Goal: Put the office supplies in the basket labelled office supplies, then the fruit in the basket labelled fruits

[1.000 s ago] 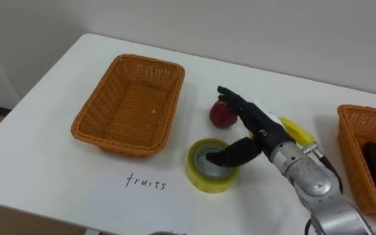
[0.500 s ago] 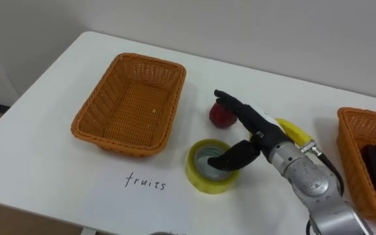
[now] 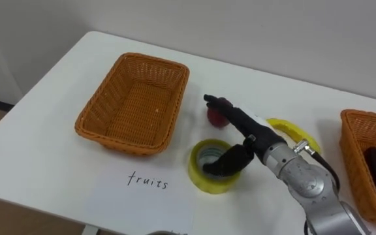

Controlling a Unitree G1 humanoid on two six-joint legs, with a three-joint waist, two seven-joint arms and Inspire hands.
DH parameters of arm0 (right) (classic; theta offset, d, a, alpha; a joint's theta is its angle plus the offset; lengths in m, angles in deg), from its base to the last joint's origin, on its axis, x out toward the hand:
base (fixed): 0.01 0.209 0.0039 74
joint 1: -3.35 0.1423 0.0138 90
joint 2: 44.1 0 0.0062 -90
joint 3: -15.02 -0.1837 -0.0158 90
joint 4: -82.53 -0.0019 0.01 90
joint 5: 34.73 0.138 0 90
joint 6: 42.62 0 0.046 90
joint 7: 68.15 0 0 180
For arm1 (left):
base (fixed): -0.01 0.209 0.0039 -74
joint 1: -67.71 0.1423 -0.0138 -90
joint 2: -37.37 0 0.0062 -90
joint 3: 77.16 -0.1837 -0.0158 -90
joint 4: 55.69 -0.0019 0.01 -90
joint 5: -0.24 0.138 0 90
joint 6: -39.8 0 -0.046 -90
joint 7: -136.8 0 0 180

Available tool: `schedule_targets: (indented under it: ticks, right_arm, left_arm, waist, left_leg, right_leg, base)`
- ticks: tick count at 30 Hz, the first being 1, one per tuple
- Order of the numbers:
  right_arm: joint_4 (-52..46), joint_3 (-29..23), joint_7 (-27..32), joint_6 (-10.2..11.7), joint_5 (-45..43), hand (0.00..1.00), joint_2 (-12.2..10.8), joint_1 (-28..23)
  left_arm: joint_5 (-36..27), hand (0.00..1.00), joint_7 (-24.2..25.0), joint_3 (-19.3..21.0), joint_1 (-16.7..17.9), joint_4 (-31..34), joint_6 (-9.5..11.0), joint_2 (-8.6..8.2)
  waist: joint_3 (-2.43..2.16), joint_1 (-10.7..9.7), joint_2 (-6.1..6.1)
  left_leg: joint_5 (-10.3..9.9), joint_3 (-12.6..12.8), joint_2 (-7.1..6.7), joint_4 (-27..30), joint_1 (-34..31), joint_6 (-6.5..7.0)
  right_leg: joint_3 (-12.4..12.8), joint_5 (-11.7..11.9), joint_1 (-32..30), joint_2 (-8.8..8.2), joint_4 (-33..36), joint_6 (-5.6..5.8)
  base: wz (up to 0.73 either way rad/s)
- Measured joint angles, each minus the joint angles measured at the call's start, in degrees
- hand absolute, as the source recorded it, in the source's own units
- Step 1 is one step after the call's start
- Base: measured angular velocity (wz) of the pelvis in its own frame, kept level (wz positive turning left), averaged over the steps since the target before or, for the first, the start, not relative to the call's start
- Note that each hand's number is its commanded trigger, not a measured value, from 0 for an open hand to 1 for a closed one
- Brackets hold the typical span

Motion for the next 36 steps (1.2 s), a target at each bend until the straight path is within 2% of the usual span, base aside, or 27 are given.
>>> schedule_targets:
  ticks: [2,7,11,16,20,31,36]
  right_arm:
    - [0.05,-0.01,-1.76,-0.76,0.24,0.0,0.48,0.02]
    - [0.1,-0.01,-4.2,-0.93,0.47,0.0,1.43,0.03]
    - [0.66,-0.01,-5.72,-1.97,0.91,0.0,1.47,0.94]
    - [0.67,0.0,-6.33,-2.17,1.38,0.0,1.46,1.18]
    - [0.67,0.38,-7.34,-3.26,1.83,0.0,1.47,1.31]
    - [0.66,1.74,-8.78,-3.26,1.17,0.0,1.59,1.89]
    - [0.6,1.7,-10.84,-3.26,-0.61,0.0,1.66,1.9]
  left_arm:
    - [-0.07,0.0,0.0,0.0,-0.25,-0.05,0.0,0.01]
    - [-0.28,0.0,-0.03,0.01,-1.23,-0.52,0.02,0.18]
    - [-0.38,0.0,-0.2,-0.37,-1.81,-1.02,0.05,0.42]
    - [-0.41,0.0,-1.1,-0.98,-1.83,-1.06,0.05,1.07]
    - [-0.48,0.0,-1.15,-2.19,-1.83,-1.08,0.0,1.47]
    - [-0.44,0.0,-1.35,-2.12,-1.68,-1.07,0.01,2.11]
    - [-0.12,0.0,-0.81,-0.84,-1.67,-0.88,0.02,2.12]
  waist:
    - [0.11,0.04,-0.19]
    - [0.37,0.05,-0.69]
    - [0.4,0.03,-0.97]
    - [0.6,0.08,-1.32]
    - [0.59,0.09,-1.35]
    - [0.58,0.17,-1.34]
    - [0.55,0.26,-1.38]
  left_leg:
    - [0.02,-0.15,-0.04,0.0,0.0,0.0]
    - [0.02,-0.2,-0.03,-0.04,0.0,0.0]
    - [0.02,-0.2,-0.02,-0.04,0.01,0.0]
    - [0.01,-0.2,0.0,-0.03,0.0,0.0]
    - [0.01,-0.2,-0.01,-0.01,-0.04,0.0]
    - [0.02,-0.2,0.01,0.07,-0.03,0.0]
    - [0.02,-0.16,0.01,0.07,-0.02,0.0]
  right_leg:
    - [-0.09,0.0,0.04,-0.02,0.01,0.0]
    - [-0.07,0.0,0.03,0.0,0.0,0.0]
    - [0.06,0.0,0.04,0.03,-0.01,0.0]
    - [0.13,0.0,0.04,0.04,0.0,0.0]
    - [0.1,0.0,-0.02,0.04,0.01,0.0]
    - [0.1,0.0,0.01,0.06,0.01,0.0]
    - [0.18,0.0,-0.03,0.08,0.01,0.0]
  base:
    - [0.02]
    - [0.0]
    - [0.0]
    - [0.0]
    - [0.0]
    - [0.0]
    - [0.0]
